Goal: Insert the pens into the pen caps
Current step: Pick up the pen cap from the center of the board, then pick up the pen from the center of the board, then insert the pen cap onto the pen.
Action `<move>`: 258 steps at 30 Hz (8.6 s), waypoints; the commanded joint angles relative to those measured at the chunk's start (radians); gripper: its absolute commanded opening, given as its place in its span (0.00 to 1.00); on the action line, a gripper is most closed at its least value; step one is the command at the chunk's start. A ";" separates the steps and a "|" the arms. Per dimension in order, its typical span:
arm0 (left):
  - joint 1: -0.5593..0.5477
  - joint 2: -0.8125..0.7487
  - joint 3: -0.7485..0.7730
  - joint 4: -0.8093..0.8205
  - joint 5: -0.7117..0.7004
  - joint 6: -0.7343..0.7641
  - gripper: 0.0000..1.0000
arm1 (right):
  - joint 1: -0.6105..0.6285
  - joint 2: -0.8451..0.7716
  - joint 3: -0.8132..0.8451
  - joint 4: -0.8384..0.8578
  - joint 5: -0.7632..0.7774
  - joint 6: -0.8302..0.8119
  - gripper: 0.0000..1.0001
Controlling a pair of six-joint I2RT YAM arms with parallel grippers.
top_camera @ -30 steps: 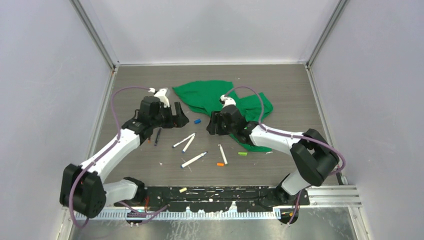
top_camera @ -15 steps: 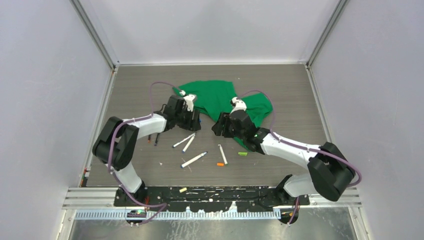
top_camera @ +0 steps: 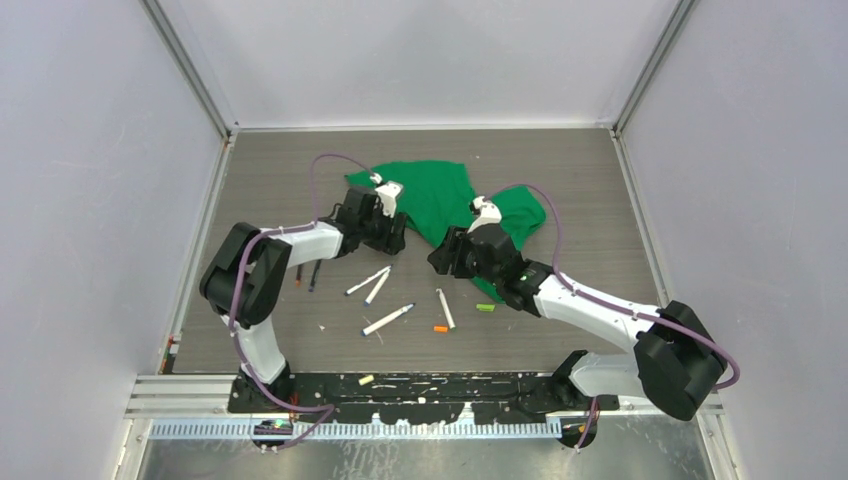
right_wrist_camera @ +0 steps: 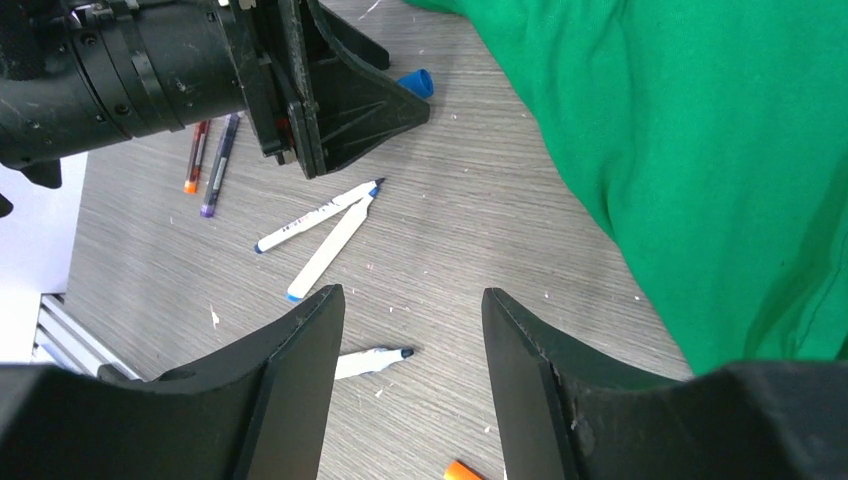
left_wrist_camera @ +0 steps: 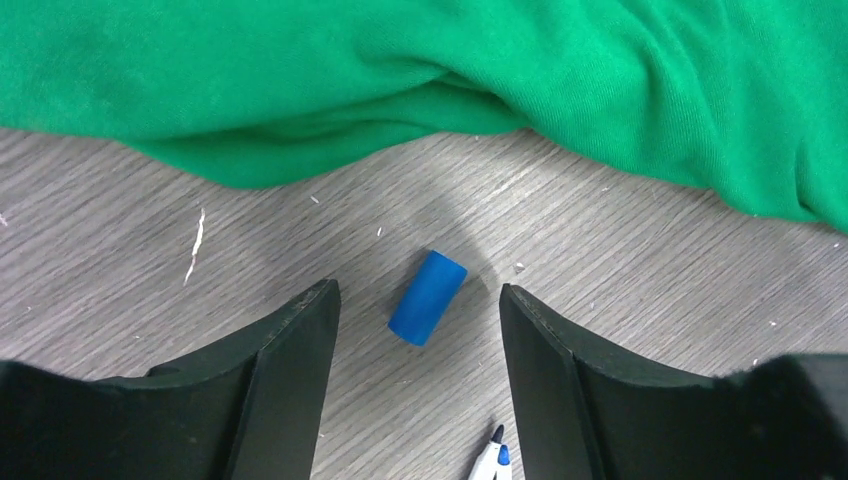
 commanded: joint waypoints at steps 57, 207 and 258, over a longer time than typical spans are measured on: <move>-0.640 -0.833 -0.282 0.013 -0.185 0.125 0.14 | -0.174 -0.350 0.054 -0.181 -0.780 0.193 0.58; -0.695 -0.880 -0.159 -0.506 -0.065 0.042 0.00 | -0.351 -0.369 0.058 -0.423 -1.035 -0.002 0.15; -0.695 -0.852 -0.129 -0.416 -0.064 0.024 0.00 | -0.170 -0.329 -0.010 -0.298 -0.940 0.065 0.15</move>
